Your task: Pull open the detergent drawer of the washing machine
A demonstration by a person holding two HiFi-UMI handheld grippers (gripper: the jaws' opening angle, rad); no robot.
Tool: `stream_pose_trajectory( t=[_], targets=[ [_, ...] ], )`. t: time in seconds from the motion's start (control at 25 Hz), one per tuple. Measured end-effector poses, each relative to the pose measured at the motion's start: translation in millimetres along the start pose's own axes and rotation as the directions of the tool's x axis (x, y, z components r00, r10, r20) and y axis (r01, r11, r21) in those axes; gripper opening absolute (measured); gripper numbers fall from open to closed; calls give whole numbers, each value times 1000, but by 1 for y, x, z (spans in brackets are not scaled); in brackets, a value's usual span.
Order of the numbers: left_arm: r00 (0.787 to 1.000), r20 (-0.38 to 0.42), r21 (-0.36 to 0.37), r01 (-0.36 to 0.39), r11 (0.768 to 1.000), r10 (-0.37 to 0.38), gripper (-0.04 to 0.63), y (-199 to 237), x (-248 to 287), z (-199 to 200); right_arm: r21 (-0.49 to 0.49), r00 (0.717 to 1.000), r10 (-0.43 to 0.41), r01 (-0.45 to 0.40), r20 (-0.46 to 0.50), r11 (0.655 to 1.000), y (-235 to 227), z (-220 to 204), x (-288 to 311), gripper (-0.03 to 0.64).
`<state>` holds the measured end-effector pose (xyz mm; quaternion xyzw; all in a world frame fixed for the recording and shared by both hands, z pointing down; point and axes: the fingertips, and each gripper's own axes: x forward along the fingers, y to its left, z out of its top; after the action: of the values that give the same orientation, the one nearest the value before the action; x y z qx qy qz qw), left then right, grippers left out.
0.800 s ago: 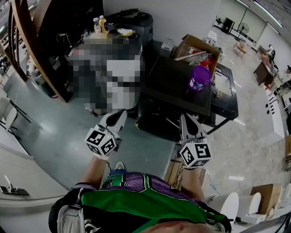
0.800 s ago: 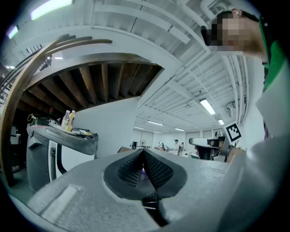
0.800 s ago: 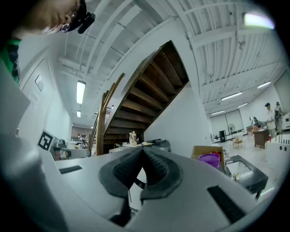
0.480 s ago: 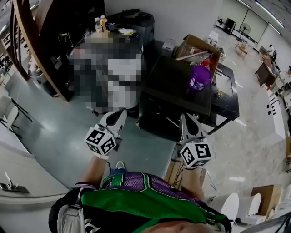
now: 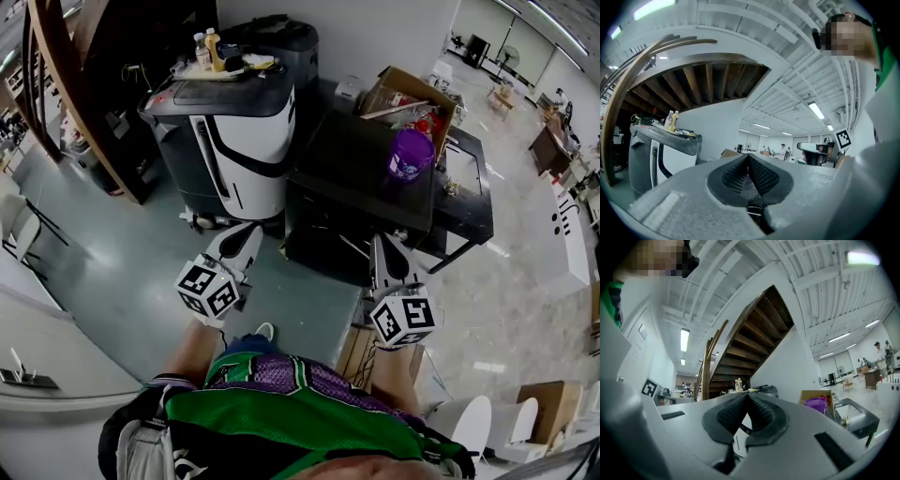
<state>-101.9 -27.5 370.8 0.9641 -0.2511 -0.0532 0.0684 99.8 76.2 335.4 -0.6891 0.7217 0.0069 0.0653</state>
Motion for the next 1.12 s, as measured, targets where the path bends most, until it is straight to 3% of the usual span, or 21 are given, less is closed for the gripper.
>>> stream_pose_trajectory(
  t=[0.32, 0.84, 1.12],
  targets=[
    [999, -30, -12, 34, 999, -35, 18, 12, 28, -8, 33, 1000, -13, 13, 3, 999, -11, -3, 14, 0],
    [991, 1, -79, 130, 988, -131, 18, 71, 124, -12, -20, 998, -58, 58, 27, 998, -44, 9, 97, 2],
    [987, 9, -52, 163, 985, -163, 18, 104, 166, -5, -38, 997, -72, 73, 29, 997, -54, 8, 147, 2]
  ],
)
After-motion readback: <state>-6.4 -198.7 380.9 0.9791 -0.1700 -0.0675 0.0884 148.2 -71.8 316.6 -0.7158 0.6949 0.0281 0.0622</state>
